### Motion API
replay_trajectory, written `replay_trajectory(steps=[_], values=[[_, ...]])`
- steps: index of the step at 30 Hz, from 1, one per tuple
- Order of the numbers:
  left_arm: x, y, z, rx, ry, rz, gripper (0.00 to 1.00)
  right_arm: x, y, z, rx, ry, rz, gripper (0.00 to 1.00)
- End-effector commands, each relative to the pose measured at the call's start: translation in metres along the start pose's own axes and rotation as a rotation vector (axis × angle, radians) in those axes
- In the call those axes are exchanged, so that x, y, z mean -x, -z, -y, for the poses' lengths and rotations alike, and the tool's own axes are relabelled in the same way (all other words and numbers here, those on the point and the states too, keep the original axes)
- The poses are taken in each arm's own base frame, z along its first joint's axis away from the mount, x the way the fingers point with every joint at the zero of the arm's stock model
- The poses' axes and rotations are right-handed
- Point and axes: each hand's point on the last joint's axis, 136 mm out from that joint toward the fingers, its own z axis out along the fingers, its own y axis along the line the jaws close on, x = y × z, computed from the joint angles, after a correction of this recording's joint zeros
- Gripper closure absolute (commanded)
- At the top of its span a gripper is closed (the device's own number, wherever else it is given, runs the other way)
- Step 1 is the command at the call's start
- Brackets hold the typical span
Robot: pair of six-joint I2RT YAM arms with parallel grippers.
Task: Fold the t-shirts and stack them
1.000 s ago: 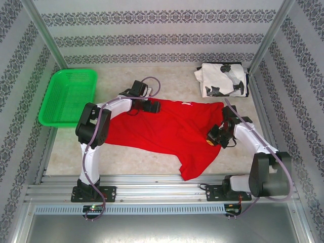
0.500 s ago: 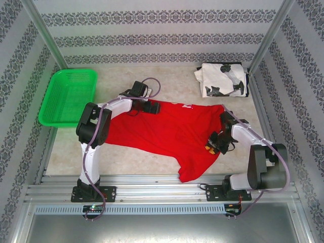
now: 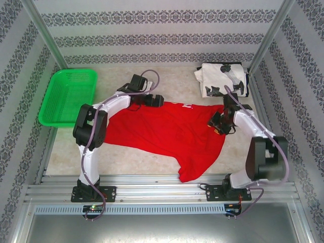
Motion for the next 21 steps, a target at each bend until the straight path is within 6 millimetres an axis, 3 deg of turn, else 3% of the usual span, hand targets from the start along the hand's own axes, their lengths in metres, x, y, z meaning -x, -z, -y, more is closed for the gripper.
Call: replay_trajectory(steps=[1, 8, 15, 21], values=[[0.021, 0.035, 0.009, -0.021, 0.031, 0.055, 0.0, 0.03, -0.012, -0.013, 0.022, 0.042, 0.047, 0.6], [0.008, 0.05, -0.037, 0.073, 0.13, 0.07, 0.0, 0.056, -0.04, -0.022, 0.02, 0.061, 0.036, 0.67], [-0.012, 0.06, -0.073, 0.175, 0.193, 0.056, 0.0, 0.072, -0.059, -0.012, -0.051, 0.066, 0.01, 0.99], [-0.03, 0.079, -0.102, 0.287, 0.267, 0.046, 0.0, 0.091, -0.05, 0.0, -0.1, 0.08, 0.056, 1.0]])
